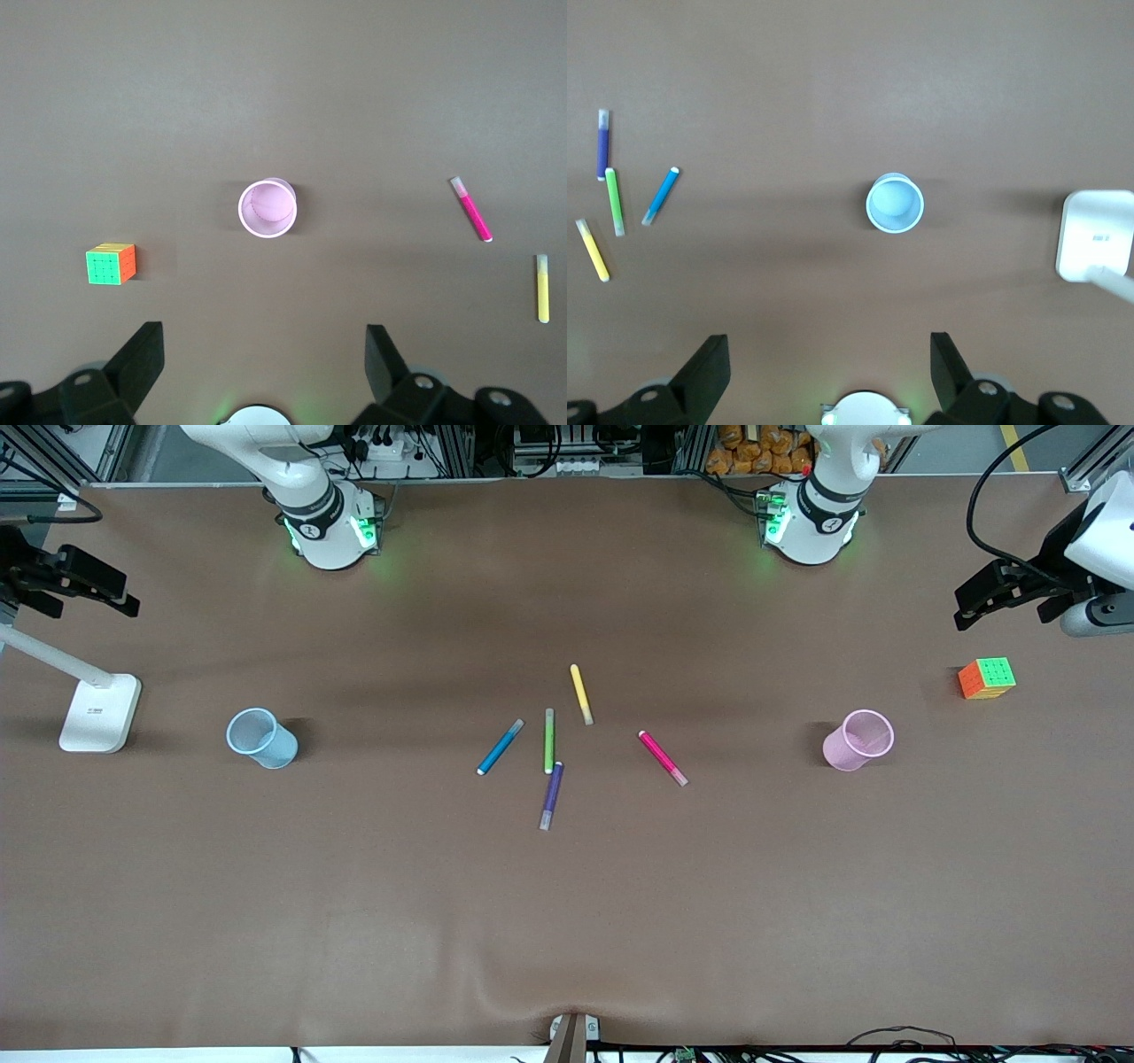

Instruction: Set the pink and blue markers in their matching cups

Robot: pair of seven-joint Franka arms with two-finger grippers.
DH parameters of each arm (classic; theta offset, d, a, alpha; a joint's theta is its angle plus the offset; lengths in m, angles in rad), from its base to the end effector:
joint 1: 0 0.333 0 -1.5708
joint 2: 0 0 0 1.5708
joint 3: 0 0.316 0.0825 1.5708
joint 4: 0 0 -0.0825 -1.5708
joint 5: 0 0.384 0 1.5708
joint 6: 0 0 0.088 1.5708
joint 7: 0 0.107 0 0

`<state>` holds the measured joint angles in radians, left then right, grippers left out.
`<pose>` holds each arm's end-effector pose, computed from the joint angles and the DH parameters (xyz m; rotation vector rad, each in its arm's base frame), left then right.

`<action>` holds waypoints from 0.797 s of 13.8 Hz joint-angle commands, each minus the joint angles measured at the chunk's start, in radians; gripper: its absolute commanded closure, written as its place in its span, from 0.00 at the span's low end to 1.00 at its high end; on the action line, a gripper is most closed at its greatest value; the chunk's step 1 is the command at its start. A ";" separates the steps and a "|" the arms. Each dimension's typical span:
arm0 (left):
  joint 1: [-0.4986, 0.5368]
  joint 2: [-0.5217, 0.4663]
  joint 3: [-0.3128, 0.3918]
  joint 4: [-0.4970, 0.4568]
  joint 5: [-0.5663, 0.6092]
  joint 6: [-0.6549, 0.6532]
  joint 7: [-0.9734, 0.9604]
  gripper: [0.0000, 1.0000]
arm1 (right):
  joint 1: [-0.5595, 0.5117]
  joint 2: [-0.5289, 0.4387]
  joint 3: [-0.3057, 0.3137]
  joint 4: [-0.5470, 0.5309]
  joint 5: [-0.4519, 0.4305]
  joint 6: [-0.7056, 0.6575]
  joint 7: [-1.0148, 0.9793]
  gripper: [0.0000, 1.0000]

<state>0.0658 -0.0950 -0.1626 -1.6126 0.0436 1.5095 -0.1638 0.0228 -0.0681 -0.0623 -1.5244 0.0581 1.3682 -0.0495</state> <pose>0.5164 -0.0497 0.6500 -3.0801 -0.1082 0.0025 0.5110 -0.0144 0.6655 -3.0732 -0.0300 0.1313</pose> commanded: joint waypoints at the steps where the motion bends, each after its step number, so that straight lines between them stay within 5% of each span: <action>1: 0.009 0.008 -0.001 0.011 -0.021 -0.008 0.015 0.00 | 0.008 0.002 -0.011 0.020 -0.018 -0.006 -0.044 0.00; 11: 0.011 0.023 0.003 0.019 -0.021 -0.011 0.007 0.00 | 0.009 0.010 -0.019 0.026 -0.034 -0.014 -0.046 0.00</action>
<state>0.0668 -0.0768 -0.1563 -1.6126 0.0416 1.5094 -0.1638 0.0228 -0.0658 -0.0707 -1.5181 0.0495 1.3664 -0.0816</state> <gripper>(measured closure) 0.000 0.000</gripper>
